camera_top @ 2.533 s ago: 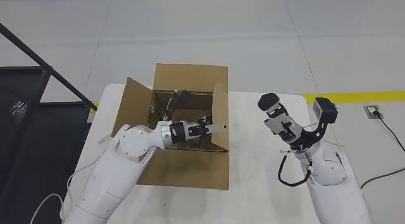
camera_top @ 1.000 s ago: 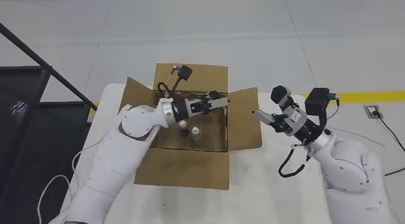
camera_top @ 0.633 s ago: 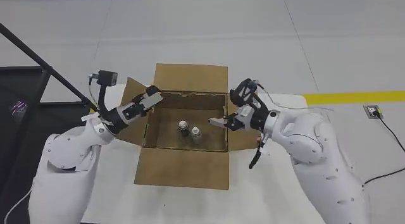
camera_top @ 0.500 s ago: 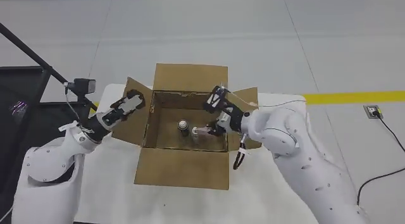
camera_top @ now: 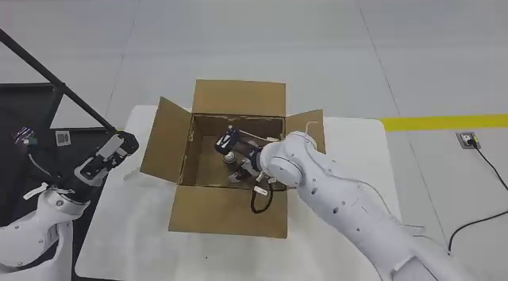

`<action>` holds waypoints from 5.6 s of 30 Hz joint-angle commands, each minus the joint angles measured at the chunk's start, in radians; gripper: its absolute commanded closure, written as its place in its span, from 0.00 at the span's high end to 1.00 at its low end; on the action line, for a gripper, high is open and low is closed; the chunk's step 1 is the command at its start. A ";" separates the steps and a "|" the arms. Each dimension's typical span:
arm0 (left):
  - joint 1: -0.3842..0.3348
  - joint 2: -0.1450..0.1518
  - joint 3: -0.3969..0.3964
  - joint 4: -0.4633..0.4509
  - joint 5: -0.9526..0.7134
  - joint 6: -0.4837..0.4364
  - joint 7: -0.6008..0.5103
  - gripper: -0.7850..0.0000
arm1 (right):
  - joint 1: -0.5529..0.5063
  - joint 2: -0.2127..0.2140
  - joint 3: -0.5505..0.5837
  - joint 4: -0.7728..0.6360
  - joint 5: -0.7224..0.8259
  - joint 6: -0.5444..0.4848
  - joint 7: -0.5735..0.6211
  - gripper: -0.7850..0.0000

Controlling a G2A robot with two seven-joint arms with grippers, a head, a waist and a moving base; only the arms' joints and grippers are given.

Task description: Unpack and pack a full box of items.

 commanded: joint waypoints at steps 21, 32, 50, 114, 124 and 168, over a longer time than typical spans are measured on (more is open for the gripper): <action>0.000 0.000 0.000 0.000 0.000 0.000 0.000 1.00 | 0.068 -0.107 -0.061 0.258 0.039 0.023 0.023 0.00; 0.000 0.000 0.000 0.000 0.000 0.000 0.000 1.00 | 0.060 -0.050 0.083 0.060 0.010 0.034 0.021 0.00; 0.000 0.000 0.000 0.000 0.000 0.000 0.000 1.00 | -0.443 0.133 0.620 -0.897 -0.577 0.322 0.136 0.00; 0.000 0.000 0.000 0.000 0.000 0.000 0.000 1.00 | -0.469 0.197 0.861 -0.365 -0.319 0.205 0.035 1.00; 0.033 0.007 -0.001 -0.029 0.014 -0.001 0.046 1.00 | -0.452 0.180 0.714 -0.686 -0.285 0.181 -0.088 1.00; 0.081 0.014 -0.044 -0.025 -0.002 -0.004 0.103 1.00 | 0.167 -0.342 -0.191 0.640 0.042 0.055 -0.332 0.55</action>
